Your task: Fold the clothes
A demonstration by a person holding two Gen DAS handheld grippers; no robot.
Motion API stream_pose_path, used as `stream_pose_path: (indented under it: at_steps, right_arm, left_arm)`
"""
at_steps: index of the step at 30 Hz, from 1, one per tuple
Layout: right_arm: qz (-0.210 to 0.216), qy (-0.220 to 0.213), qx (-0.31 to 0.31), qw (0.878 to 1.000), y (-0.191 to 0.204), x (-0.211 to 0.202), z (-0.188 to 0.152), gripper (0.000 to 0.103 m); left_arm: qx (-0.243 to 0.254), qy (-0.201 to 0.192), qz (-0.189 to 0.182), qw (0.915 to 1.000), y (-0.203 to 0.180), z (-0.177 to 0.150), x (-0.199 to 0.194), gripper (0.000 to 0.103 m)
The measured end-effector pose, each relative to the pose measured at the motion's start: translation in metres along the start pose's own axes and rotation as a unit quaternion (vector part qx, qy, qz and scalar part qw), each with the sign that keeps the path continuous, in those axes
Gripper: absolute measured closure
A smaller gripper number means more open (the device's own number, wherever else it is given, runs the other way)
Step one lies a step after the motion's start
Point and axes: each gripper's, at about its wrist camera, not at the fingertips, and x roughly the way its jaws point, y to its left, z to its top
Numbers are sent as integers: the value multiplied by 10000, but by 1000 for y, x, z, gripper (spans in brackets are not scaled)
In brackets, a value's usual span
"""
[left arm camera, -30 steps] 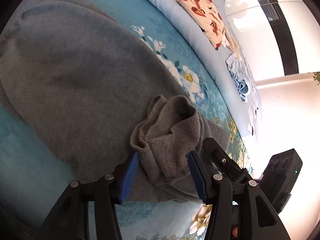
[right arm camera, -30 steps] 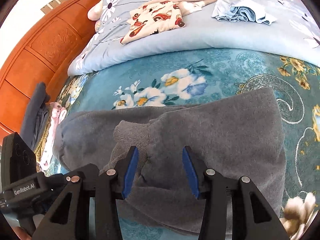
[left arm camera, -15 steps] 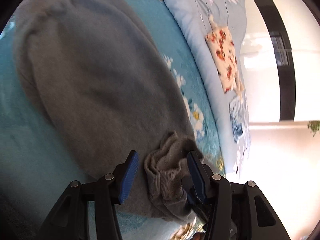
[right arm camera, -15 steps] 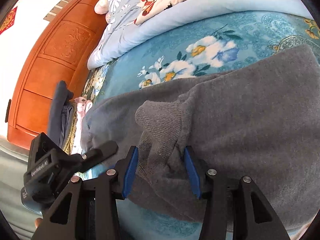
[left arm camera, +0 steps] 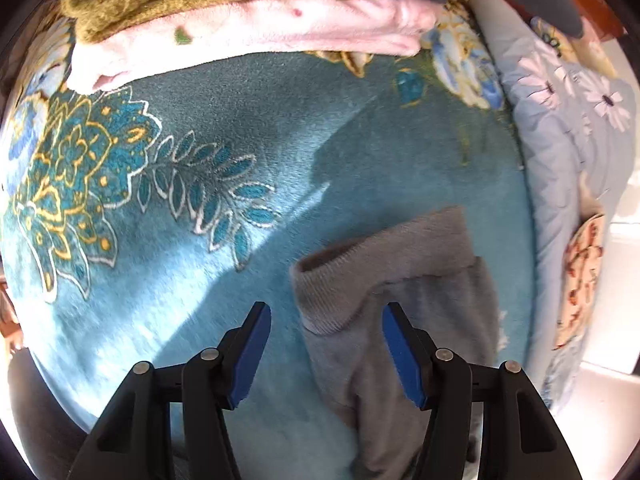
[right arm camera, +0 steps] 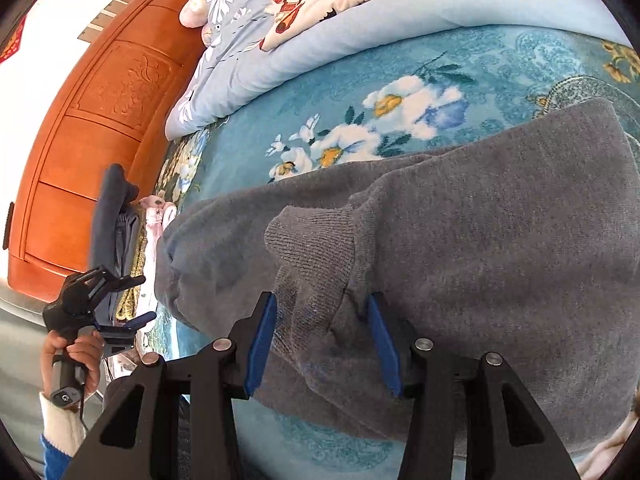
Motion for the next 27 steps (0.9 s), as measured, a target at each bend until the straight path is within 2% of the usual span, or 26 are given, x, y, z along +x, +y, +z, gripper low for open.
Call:
stream_pose_path:
  at_steps: [1,4,8,9,11,13,16,18,20,22,24,27]
  right_arm:
    - [-41,7,-64,10000,2,0,0,53]
    - [-87,-4,-172,9998,5,-3,1,54]
    - [-96,8,-45,9999,0,-4,2,54]
    - [-97,10,-6,10000,-2,-5,2,53]
    - [-93,10,62,9999,-5,-5,2,53]
    - [-89,9,129,9999,-7,-6,2,53]
    - [-27,-31,164,9999,-9,-10,3,53]
    - [13,-103,151,9998,-10,-15,5,54]
    - [36,-190,202,9996,-14,-21,6,53]
    - [51,-283,302,9991,-20,-27,7,54]
    - [46,-368,417,9984,-27,-33,9,53]
    - [33,-490,580,9971,-38,-43,11,53]
  left_arm:
    - [-15,24,-10,10000,3,2,6,41]
    - [-99,-52,-489,9987,7,8,17,41]
    - [-143,-191,-683,9974,13,7,24,43]
    - [-158,-261,-766,9966,14,6,23,49]
    - [-87,-374,-872,9955,16,3,18,72]
    - [-73,-479,-1001,9938,18,-2,6,83]
    - [15,-747,-1162,9904,9,-9,-9,87]
    - [315,-1103,-1303,9848,-6,-18,-24,88]
    - [860,-1514,-1465,9738,-28,-38,-48,88]
    - [1579,-1822,-1736,9548,-59,-67,-71,89]
    - [2295,-2058,-2018,9296,-93,-105,-96,89]
    - [3280,-2163,-2503,8849,-143,-163,-122,89]
